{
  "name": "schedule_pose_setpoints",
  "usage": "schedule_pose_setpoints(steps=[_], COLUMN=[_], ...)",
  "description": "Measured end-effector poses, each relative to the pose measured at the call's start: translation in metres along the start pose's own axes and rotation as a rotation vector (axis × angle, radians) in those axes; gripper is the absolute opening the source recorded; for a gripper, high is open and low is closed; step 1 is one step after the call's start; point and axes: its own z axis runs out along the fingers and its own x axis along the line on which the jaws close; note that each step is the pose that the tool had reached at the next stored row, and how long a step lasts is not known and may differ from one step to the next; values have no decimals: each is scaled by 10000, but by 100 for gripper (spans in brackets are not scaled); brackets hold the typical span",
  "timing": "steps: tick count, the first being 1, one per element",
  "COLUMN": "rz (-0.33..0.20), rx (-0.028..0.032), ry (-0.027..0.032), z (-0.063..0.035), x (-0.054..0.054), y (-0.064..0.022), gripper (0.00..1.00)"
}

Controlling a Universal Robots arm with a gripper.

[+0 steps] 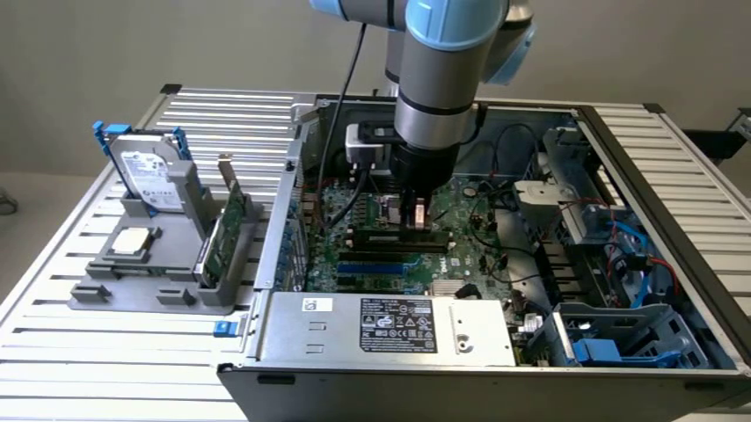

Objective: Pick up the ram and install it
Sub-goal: 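Insert the ram into the slot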

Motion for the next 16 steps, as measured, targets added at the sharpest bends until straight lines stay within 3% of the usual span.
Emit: schedule_pose_setpoints(steps=[15,16], rz=[-14,-14], rx=[0,0], ry=[2,2], z=[34,34], x=[0,0], y=[-1,-1], gripper=[15,27])
